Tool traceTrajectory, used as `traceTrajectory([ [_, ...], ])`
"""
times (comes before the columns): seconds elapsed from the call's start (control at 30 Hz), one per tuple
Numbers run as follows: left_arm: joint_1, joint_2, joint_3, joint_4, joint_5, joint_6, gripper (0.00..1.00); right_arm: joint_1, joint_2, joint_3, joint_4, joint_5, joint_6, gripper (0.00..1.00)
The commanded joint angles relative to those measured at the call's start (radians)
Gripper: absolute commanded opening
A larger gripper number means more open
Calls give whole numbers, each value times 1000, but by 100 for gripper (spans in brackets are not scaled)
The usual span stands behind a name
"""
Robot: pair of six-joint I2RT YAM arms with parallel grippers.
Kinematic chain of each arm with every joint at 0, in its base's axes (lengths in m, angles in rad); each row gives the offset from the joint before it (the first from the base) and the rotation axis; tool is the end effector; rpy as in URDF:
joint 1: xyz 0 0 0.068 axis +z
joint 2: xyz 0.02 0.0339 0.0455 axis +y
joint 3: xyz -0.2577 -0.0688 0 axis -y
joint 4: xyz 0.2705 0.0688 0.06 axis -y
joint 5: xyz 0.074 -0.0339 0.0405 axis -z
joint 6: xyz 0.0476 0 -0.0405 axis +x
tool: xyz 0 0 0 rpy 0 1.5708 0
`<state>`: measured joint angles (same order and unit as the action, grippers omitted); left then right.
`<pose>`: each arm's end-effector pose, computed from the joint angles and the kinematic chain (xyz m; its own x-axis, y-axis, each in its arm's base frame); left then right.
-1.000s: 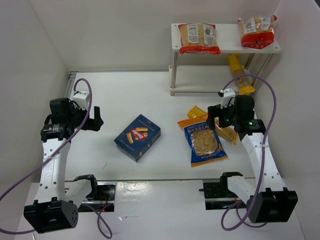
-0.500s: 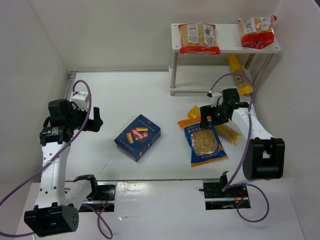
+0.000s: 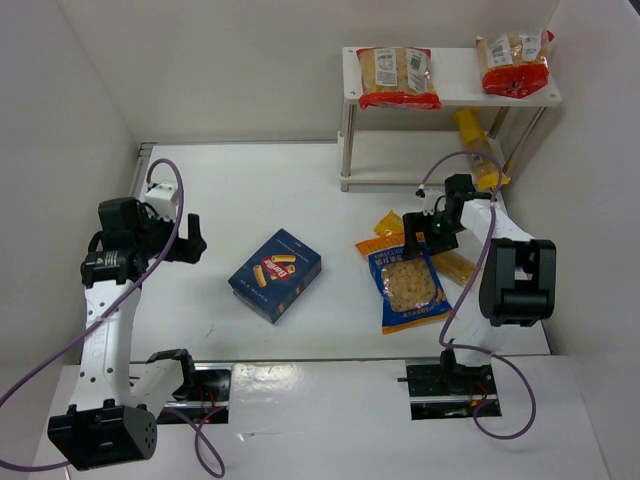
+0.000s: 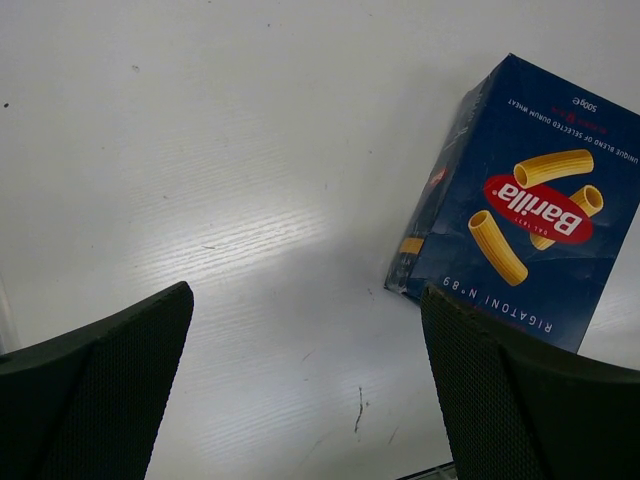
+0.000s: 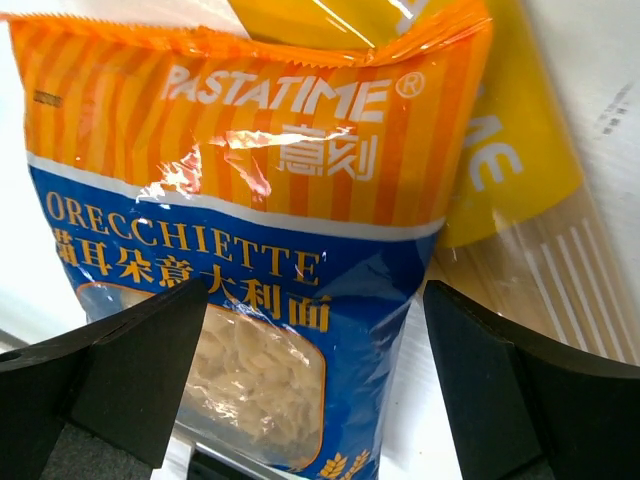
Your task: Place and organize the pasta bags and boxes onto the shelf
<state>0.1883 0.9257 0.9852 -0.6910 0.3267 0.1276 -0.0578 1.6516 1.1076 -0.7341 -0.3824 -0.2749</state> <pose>0.2265 0.0276 0.3251 -0.5654 0.0150 -0.8247 0.1503 0.9850 -0.0852 0.3379 -0.0018 0.1686 -0.9054 -0.1999 -0.3747 -0.3113 0.9124 0.2655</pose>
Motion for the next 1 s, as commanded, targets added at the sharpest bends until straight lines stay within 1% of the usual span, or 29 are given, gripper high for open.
traceTrajectory([
  [0.0,7,-1,-6,15,9,1,100,9,55,46,-59,-45,-49,97],
  [0.1,7,-1,-6,15,9,1,100,22,103,66,-106,-82,-81,97],
  [0.2,7,9,-6,15,9,1,100,45,112,77,-143,-136,-135,97],
  [0.23,7,9,-6,15,9,1,100,65,112,77,-143,-136,-145,95],
  [0.3,7,9,-6,15,9,1,100,87,112,86,-137,-124,-145,66],
  [0.37,7,9,-6,15,9,1,100,99,122,86,-128,-104,-126,32],
  [0.4,7,9,-6,15,9,1,100,99,122,96,-128,-104,-126,5],
  [0.43,7,9,-6,15,9,1,100,99,122,106,-128,-104,-126,0],
  [0.53,7,9,-6,15,9,1,100,108,108,146,-137,-115,-115,0],
  [0.67,7,9,-6,15,9,1,100,142,9,260,-146,-30,-66,0],
  [0.73,7,9,-6,15,9,1,100,188,-32,322,-130,89,-34,0],
  [0.8,7,9,-6,15,9,1,100,239,-90,345,-107,204,-24,0],
  [0.83,7,9,-6,15,9,1,100,310,-104,345,-75,349,-9,0],
  [0.9,7,9,-6,15,9,1,100,383,-115,345,-47,483,0,0],
  [0.93,7,9,-6,15,9,1,100,441,-115,334,-36,582,9,0],
  [0.97,7,-1,-6,15,9,1,100,464,-115,334,-21,620,9,0],
])
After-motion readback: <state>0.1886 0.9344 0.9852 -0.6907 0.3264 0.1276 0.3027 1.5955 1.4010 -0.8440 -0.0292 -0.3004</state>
